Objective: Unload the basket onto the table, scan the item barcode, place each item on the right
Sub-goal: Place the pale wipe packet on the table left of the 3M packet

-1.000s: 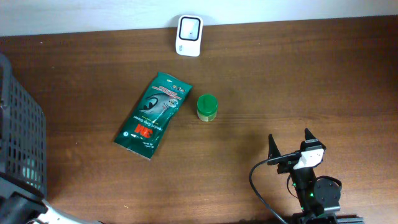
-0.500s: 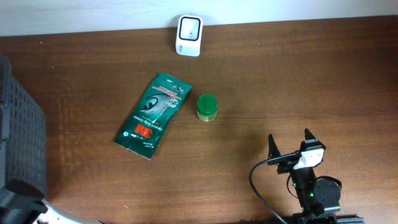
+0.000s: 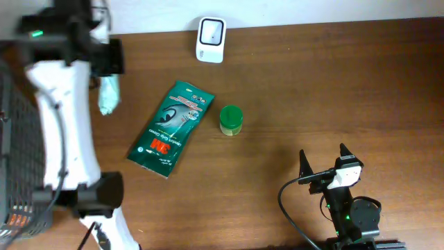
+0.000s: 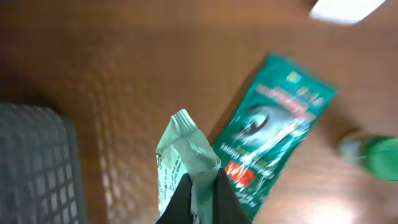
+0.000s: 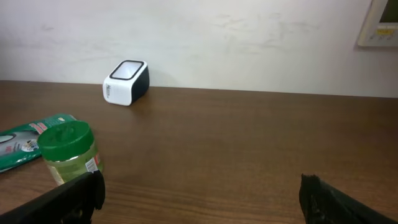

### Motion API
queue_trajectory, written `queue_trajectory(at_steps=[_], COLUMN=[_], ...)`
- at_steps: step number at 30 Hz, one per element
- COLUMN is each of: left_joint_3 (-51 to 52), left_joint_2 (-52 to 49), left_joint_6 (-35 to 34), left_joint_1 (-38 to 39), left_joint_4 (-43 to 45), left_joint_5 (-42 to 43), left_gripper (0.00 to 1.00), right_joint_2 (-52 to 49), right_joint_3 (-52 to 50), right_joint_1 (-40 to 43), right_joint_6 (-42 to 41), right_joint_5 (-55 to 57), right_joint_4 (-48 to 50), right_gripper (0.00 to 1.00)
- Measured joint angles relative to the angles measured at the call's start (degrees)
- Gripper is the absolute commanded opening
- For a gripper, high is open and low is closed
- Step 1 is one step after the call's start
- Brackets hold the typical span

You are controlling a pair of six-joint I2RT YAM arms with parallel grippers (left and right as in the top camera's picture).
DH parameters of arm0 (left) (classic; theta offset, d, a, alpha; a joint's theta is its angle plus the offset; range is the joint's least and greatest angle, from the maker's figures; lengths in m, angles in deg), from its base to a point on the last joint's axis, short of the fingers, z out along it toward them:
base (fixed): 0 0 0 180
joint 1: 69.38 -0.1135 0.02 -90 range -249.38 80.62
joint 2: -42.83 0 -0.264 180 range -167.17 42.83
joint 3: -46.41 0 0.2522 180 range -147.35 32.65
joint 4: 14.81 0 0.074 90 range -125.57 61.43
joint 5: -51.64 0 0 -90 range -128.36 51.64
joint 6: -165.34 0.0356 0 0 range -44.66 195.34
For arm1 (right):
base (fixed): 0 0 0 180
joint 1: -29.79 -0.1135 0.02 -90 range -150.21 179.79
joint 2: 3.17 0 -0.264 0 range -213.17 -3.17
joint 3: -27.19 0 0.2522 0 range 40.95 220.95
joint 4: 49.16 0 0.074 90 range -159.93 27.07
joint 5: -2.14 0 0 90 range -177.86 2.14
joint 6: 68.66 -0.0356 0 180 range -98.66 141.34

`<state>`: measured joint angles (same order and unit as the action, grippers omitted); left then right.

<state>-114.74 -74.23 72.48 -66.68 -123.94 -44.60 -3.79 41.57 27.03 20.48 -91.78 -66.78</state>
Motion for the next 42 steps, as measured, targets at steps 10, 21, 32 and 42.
queue_trajectory(at_steps=[10,21,32,42], left_joint_3=[44.3,55.3,38.8,36.4], left_joint_2=[-8.4,-7.6,-9.0,-9.0], left_joint_6=[-7.7,-13.4,-13.7,-13.2], left_joint_1=[3.9,3.4,3.9,3.6], left_joint_4=[29.9,35.9,22.3,22.7], left_joint_5=[-26.8,1.1,-2.2,-9.6], left_gripper=[0.0,0.0,0.02,0.22], right_joint_2=[0.0,0.0,0.0,0.0], right_joint_3=[0.0,0.0,0.0,0.0], right_joint_1=[0.0,0.0,0.0,0.0], right_joint_6=[0.0,0.0,0.0,0.0], right_joint_5=[0.0,0.0,0.0,0.0], right_joint_4=[0.0,0.0,0.0,0.0], right_gripper=[0.98,0.98,0.98,0.99])
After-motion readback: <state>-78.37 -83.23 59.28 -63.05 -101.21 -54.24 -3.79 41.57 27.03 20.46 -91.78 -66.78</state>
